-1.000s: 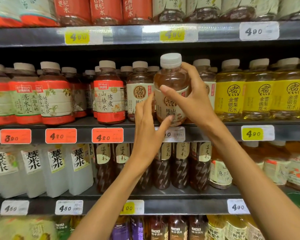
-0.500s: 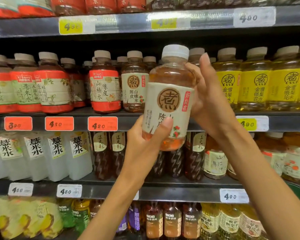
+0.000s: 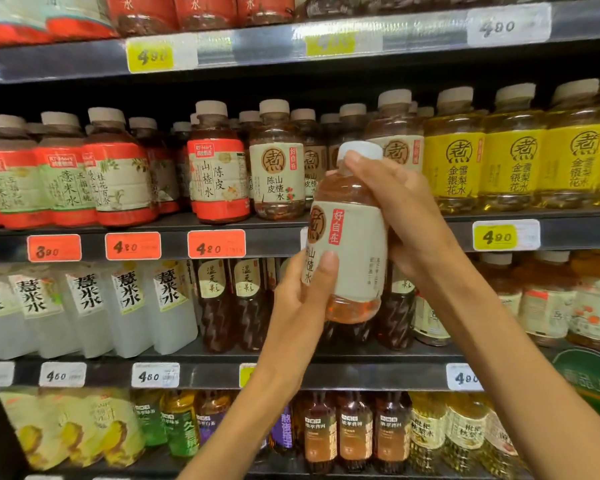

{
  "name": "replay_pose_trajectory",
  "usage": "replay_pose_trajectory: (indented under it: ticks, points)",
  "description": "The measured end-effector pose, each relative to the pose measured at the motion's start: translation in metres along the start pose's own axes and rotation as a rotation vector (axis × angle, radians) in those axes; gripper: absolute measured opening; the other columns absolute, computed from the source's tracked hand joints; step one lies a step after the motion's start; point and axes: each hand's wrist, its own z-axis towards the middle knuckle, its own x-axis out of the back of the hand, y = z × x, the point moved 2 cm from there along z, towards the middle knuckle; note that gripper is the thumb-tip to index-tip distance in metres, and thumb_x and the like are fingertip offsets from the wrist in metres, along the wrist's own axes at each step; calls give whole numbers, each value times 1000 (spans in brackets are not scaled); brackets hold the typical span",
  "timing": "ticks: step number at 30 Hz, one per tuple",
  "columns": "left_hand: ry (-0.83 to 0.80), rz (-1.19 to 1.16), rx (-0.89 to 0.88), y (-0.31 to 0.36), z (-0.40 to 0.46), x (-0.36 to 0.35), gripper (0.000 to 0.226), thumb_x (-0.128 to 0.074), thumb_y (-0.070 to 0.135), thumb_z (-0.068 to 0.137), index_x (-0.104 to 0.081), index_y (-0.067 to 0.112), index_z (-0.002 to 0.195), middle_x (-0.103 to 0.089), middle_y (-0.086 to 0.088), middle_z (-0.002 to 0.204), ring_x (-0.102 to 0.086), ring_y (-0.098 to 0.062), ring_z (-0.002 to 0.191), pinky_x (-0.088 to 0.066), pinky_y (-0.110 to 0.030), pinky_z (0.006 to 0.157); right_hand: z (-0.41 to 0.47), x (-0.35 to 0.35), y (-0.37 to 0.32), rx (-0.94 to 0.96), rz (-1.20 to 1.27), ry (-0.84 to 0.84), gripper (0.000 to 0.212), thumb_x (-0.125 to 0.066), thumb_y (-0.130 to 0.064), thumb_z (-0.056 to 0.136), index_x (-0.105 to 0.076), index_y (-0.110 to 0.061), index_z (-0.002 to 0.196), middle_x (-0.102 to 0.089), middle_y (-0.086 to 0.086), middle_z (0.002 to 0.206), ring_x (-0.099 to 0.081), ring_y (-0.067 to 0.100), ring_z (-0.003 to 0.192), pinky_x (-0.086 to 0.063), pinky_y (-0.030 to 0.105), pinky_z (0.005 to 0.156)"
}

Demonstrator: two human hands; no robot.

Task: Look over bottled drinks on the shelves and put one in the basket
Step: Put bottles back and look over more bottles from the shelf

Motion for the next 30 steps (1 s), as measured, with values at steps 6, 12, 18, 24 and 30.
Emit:
replay_pose_trajectory:
  ticks: [6, 12, 18, 24, 30]
  points:
    - [-106, -323, 87, 2, 6, 6, 52, -51, 63, 79, -71, 27, 111, -72, -10, 111, -70, -25, 96, -59, -43, 74, 1, 2, -2, -90, 155, -108, 54, -39, -59, 93, -68, -16, 110, -73, 7, 103, -69, 19, 100, -56, 31, 82]
    - [-279, -522, 215, -7, 0, 4, 65, -41, 61, 89, -57, 14, 132, -65, -19, 121, -68, -31, 100, -58, -44, 78, 4, -7, -2, -131, 352, -200, 40, -48, -42, 95, -69, -9, 85, -74, 12, 89, -71, 27, 89, -57, 35, 77]
    - [-106, -49, 84, -1, 2, 14, 63, -48, 64, 83, -56, 21, 129, -69, -3, 121, -64, -18, 113, -51, -45, 97, -2, -6, -4, -22, 44, -10, 36, -56, -45, 92, -69, -11, 89, -75, 10, 92, -72, 19, 81, -57, 25, 70]
    - [-123, -200, 160, -5, -6, 8, 54, -64, 57, 76, -64, 24, 118, -71, -3, 117, -66, -20, 111, -48, -48, 101, -7, -5, -1, -148, -15, -75, 32, -58, -48, 89, -74, -21, 88, -75, 3, 101, -72, 17, 94, -59, 28, 77]
    - [-437, -677, 334, -10, -13, 0, 86, -67, 62, 74, -47, 10, 140, -61, -24, 119, -68, -34, 91, -57, -43, 71, -8, -7, 4, -224, 345, -200, 36, -52, -40, 91, -63, -9, 104, -73, 12, 105, -68, 28, 104, -57, 36, 83]
